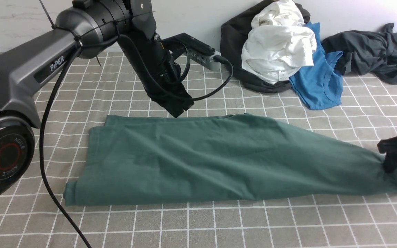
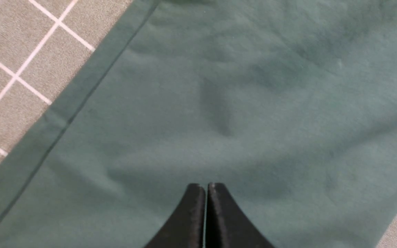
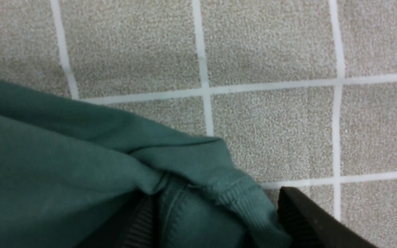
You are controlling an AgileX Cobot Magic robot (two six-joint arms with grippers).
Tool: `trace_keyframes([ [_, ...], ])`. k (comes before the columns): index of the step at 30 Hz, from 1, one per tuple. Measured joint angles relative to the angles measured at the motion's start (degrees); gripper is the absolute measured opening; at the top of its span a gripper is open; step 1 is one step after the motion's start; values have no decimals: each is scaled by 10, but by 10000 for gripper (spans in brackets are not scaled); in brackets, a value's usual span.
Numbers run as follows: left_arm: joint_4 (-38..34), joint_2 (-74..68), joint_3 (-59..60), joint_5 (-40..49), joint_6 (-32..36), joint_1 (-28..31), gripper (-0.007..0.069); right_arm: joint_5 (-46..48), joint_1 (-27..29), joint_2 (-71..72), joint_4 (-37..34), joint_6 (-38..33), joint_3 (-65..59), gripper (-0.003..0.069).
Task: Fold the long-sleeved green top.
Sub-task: Use the right arm to clamp the right edge of the fabric, then use the right arm to drag the right edge of the fabric to the left and folds it over the left edge
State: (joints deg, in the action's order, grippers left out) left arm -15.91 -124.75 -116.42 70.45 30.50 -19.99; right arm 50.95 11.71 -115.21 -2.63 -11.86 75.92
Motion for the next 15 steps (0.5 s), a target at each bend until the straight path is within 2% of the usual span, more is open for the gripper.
trace_keyframes([
  [1, 4, 1, 0, 0, 1, 0, -8, 15, 0, -2, -4, -6, 9, 323],
  [2, 4, 1, 0, 0, 1, 0, -8, 15, 0, -2, -4, -7, 10, 312],
  [4, 33, 12, 0, 0, 1, 0, -8, 49, 0, 1, -7, -23, 31, 136],
  [6, 83, 37, 0, 1, -7, 1, -8, 73, 0, 13, -9, -34, 47, 64],
  [8, 114, 57, 0, 2, -20, 5, -8, 86, 0, 26, -10, -40, 56, 63],
  [9, 153, 85, 0, 2, -41, 12, -8, 103, 0, 50, -10, -46, 75, 65],
  [15, 230, 220, 0, 6, -128, 45, -8, 163, -13, 152, -32, -58, 170, 65],
])
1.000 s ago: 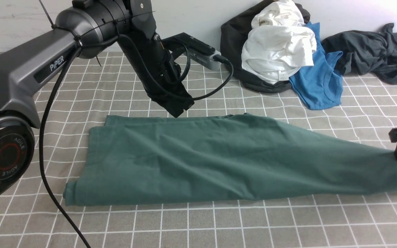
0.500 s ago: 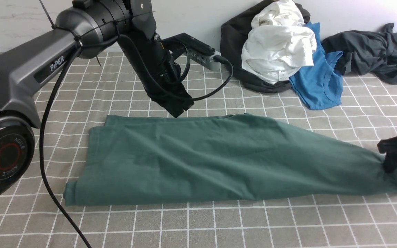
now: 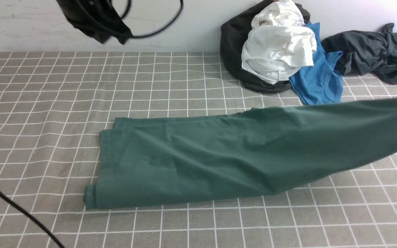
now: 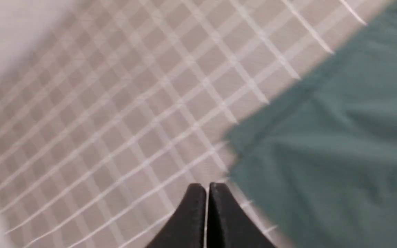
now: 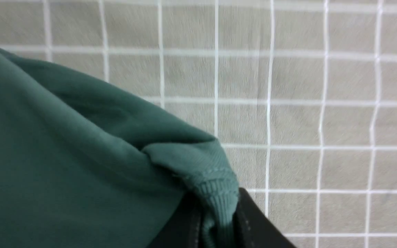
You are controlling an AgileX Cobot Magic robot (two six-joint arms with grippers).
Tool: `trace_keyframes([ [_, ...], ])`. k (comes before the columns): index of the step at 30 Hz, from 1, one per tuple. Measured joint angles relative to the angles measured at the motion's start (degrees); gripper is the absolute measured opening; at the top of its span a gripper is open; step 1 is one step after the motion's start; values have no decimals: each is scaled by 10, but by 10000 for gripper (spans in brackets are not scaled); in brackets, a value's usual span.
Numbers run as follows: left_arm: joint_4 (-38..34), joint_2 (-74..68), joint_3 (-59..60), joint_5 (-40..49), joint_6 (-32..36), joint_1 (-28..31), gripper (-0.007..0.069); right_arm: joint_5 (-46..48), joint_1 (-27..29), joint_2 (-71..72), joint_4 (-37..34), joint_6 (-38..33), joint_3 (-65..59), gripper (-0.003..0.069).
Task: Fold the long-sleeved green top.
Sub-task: Use the right arm to drag the right edge of the fabric to the left and folds it over the left edge
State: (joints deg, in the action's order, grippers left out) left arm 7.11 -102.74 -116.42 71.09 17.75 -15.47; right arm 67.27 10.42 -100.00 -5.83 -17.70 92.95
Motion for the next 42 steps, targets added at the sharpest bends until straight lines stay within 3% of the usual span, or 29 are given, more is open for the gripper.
trace_keyframes([
  [3, 6, 50, 0, 7, -11, 5, -8, 34, -32, 23, -26, -10, 55, 65],
  [6, 3, 114, -1, 10, -21, 5, -8, 44, -134, 22, -71, -16, 143, 65],
  [7, 4, 117, -1, 10, -21, 5, -8, 44, -140, 20, -74, -16, 151, 65],
  [11, 1, 162, -1, 13, -23, 5, -8, 45, -297, -43, -96, -10, 213, 65],
  [17, 2, 207, 11, 19, -27, 5, -7, -1, -418, -163, -128, -6, 228, 65],
  [25, 12, 301, 137, 23, -28, 5, -7, -123, -466, -287, -246, -6, 228, 92],
  [32, 40, 351, 214, 23, -36, 5, -7, -153, -468, -314, -368, -17, 228, 311],
  [33, 42, 359, 228, 22, -37, 5, -7, -142, -468, -311, -384, -33, 230, 377],
  [35, 43, 364, 240, 21, -38, 5, -7, -102, -464, -303, -378, -64, 236, 468],
  [37, 43, 365, 245, 18, -38, 5, -7, -57, -460, -299, -344, -70, 246, 501],
  [40, 42, 365, 248, 8, -49, 5, -7, -19, -452, -295, -249, -50, 258, 507],
  [42, 42, 365, 249, 4, -53, 5, -7, -9, -451, -298, -160, 2, 261, 485],
])
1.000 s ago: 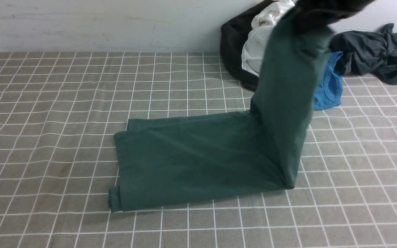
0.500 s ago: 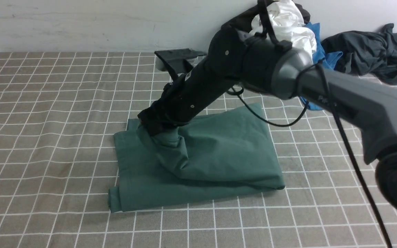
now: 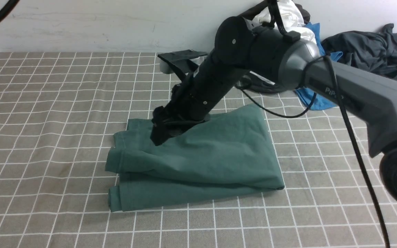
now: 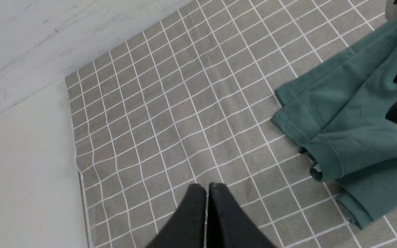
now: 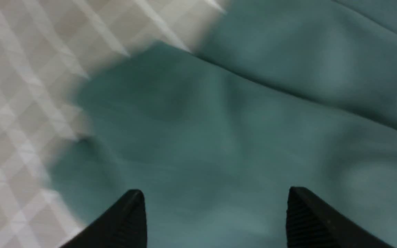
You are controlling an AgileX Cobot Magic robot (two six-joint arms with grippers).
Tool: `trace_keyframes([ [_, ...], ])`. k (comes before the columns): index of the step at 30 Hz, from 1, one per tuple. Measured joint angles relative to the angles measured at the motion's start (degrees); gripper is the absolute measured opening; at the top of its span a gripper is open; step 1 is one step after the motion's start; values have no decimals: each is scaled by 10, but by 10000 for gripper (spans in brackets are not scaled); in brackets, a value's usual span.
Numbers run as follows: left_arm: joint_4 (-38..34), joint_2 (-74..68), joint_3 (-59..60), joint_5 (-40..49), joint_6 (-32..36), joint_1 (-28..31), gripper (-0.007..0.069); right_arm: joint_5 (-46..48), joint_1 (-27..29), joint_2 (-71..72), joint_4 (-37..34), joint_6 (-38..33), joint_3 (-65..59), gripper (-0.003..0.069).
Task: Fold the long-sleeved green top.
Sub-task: Use the right arm to drag the right edge of the fabric to the left and folds it over the left edge
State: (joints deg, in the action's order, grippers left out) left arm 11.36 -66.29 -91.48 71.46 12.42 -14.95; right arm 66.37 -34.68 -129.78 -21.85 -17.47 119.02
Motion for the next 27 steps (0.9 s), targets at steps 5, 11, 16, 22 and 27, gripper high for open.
trace_keyframes([
  [5, 0, 0, 0, -5, -4, 0, -7, 12, -14, -28, 66, 59, 0, 425],
  [11, -2, 1, 0, -7, -5, 0, -7, 34, -85, -60, 89, 31, 2, 386],
  [16, -2, 17, 11, -11, -5, 0, -7, 41, -86, -57, 124, 40, 31, 385],
  [22, -3, 101, 110, -54, -18, 0, -7, 44, -83, 9, 139, 57, 32, 383],
  [27, -6, 238, 285, -72, -53, 0, -7, 44, -82, 149, 135, 60, -58, 360],
])
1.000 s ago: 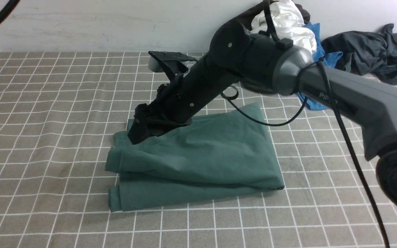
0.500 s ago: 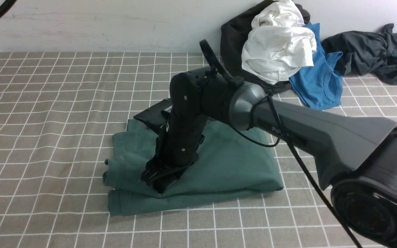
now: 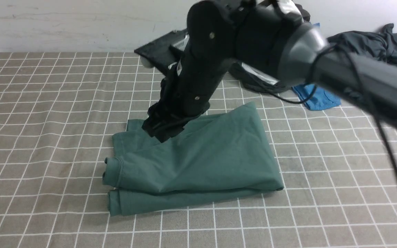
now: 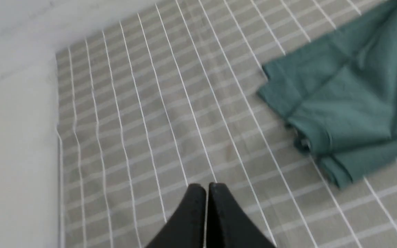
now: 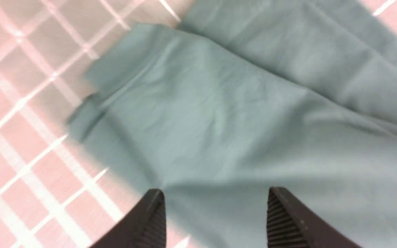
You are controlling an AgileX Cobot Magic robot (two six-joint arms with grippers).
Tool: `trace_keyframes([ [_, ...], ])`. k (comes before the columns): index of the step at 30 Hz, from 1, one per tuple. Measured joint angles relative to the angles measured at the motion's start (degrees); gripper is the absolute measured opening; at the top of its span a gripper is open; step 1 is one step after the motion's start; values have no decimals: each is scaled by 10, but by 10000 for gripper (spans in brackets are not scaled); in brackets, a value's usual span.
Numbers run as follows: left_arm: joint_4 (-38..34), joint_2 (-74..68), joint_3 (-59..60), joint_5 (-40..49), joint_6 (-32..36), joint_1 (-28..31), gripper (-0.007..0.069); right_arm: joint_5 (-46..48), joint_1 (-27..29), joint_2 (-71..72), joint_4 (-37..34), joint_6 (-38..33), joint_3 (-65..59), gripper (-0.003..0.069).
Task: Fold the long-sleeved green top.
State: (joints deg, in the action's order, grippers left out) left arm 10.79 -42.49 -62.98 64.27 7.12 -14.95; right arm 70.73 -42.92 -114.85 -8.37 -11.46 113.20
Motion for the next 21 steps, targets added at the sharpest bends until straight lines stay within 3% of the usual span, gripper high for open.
trace_keyframes([
  [4, -6, 93, 113, -8, -30, 0, -7, 1, 1, 109, 0, -24, -106, 321],
  [9, -19, 252, 273, -76, -88, 0, -7, -7, 8, 292, -2, -46, -303, 218],
  [16, -18, 377, 367, -184, -97, 0, -7, -191, 9, 523, -4, -47, -512, 116],
  [21, -18, 398, 384, -199, -97, 0, -7, -319, 9, 681, -5, -48, -630, 72],
])
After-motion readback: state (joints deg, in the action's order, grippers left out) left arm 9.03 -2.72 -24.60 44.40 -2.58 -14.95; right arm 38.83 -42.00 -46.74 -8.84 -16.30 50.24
